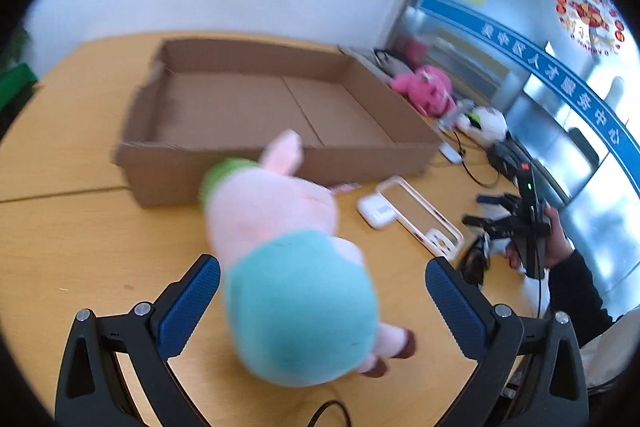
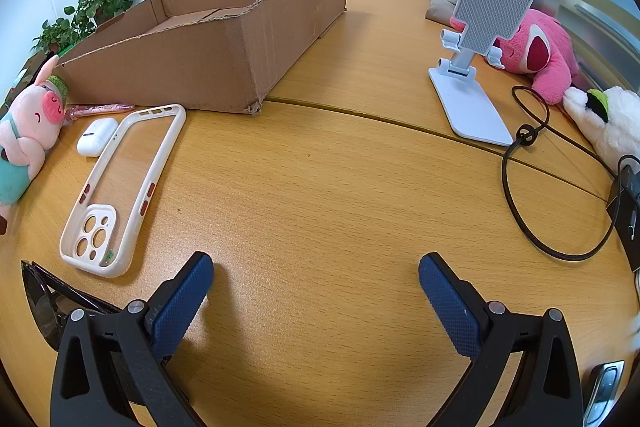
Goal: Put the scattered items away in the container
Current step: 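Move the left gripper to the pig plush and close on it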
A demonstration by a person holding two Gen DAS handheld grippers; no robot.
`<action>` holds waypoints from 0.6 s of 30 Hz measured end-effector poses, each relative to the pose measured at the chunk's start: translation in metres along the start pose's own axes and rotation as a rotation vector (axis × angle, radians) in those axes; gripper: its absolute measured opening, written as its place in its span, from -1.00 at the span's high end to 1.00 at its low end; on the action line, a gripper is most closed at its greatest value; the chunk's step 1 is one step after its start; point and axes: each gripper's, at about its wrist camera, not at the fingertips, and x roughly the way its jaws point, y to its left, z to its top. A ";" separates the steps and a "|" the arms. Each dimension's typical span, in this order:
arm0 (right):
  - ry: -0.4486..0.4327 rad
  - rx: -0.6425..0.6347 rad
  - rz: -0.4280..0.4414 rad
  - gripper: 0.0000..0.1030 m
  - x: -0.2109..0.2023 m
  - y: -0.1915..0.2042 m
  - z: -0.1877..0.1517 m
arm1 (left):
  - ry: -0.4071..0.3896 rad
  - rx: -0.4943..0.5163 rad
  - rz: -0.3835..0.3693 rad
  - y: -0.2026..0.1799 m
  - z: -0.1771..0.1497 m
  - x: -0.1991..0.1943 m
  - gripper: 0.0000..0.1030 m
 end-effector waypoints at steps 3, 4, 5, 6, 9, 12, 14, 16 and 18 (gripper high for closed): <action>0.000 0.002 0.000 -1.00 0.000 0.000 0.000 | 0.051 0.012 0.135 -0.005 -0.010 0.030 -0.96; 0.000 0.004 -0.001 -1.00 0.000 0.000 0.000 | 0.062 0.007 0.196 -0.003 -0.011 0.035 -0.96; 0.000 0.005 -0.002 -1.00 0.000 0.000 0.000 | 0.072 -0.011 0.221 0.001 -0.011 0.038 -0.94; 0.000 0.008 -0.005 -1.00 0.000 0.000 -0.001 | 0.075 -0.036 0.244 0.006 -0.014 0.038 -0.89; 0.000 0.027 -0.021 -1.00 -0.002 0.002 -0.003 | 0.079 -0.069 0.268 0.011 -0.015 0.033 -0.79; 0.008 0.064 -0.046 -1.00 -0.004 0.002 -0.004 | 0.083 -0.045 0.284 0.007 -0.016 0.034 -0.79; 0.040 0.101 -0.067 -1.00 -0.006 0.003 -0.005 | 0.093 -0.025 0.307 0.007 -0.017 0.039 -0.79; 0.041 0.120 -0.080 -0.99 -0.016 0.005 -0.003 | 0.101 -0.016 0.330 0.006 -0.020 0.042 -0.78; -0.012 0.117 -0.098 -0.99 -0.038 0.011 0.006 | 0.109 -0.016 0.359 0.007 -0.022 0.045 -0.78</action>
